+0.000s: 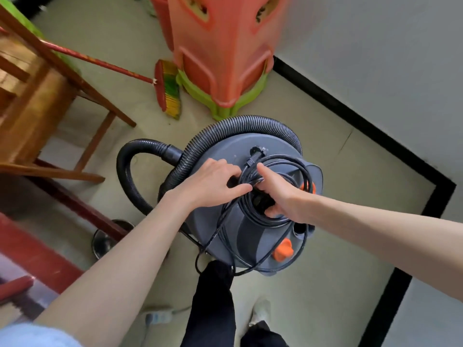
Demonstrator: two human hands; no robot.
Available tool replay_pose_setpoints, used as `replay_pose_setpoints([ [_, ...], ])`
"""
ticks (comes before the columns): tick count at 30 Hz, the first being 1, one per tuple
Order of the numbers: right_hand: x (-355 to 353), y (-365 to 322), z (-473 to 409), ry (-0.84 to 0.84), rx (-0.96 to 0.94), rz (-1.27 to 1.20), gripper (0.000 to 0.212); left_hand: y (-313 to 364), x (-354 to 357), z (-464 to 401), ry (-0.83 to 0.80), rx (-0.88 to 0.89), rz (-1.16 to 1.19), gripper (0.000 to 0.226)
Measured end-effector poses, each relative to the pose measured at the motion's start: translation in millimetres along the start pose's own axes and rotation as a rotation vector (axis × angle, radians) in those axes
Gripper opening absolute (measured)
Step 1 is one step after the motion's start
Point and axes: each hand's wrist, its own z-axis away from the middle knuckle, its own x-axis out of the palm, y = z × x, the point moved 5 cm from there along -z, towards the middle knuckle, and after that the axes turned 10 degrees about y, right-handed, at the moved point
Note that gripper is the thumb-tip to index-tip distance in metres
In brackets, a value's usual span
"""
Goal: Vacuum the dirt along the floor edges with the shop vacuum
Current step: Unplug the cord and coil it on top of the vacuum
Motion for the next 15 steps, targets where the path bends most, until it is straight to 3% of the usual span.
replay_pose_setpoints([
  [10,78.7,-78.8,-59.8,-0.183,-0.023,0.211,0.073,-102.3,-45.7,-4.2,0.062,-0.255,0.158,0.033],
  [15,120.2,-101.5,-71.4,-0.204,-0.056,0.252,0.068,-153.7,-50.2,7.7,0.031,-0.352,0.21,0.022],
])
